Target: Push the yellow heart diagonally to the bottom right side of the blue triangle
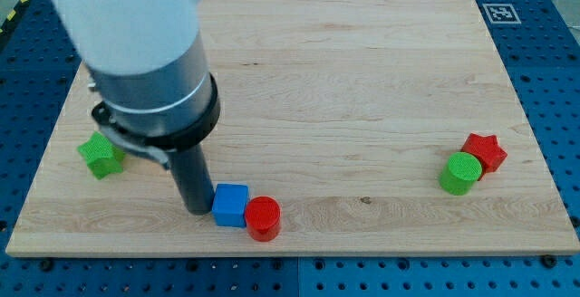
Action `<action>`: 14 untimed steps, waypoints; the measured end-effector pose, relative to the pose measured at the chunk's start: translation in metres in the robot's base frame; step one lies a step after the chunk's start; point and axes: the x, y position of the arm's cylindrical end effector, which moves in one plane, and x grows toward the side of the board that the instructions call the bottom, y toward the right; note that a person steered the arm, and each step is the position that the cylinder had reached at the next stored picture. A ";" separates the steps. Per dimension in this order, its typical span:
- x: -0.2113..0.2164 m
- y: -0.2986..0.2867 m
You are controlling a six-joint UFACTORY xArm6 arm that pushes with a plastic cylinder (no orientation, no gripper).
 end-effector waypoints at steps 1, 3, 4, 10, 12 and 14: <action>-0.017 -0.033; -0.049 -0.035; -0.065 -0.038; -0.179 0.039; -0.159 0.000; -0.184 0.017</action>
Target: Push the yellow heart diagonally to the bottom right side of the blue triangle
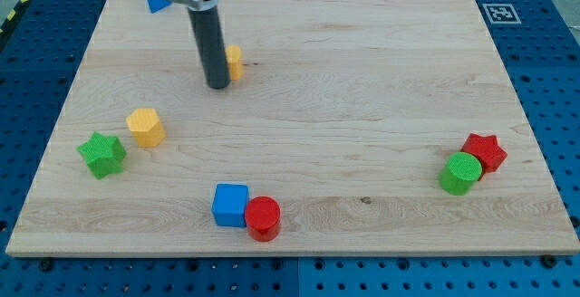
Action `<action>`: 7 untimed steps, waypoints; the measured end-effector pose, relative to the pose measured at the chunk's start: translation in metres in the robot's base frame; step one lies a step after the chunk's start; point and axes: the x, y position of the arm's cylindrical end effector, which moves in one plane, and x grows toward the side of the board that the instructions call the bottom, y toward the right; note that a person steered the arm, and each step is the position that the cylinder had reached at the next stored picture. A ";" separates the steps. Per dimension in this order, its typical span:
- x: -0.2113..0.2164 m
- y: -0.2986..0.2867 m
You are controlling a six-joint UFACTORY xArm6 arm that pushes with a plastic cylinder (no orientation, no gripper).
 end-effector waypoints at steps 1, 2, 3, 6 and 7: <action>-0.006 0.010; -0.018 0.012; -0.028 0.012; -0.061 -0.003; -0.077 -0.022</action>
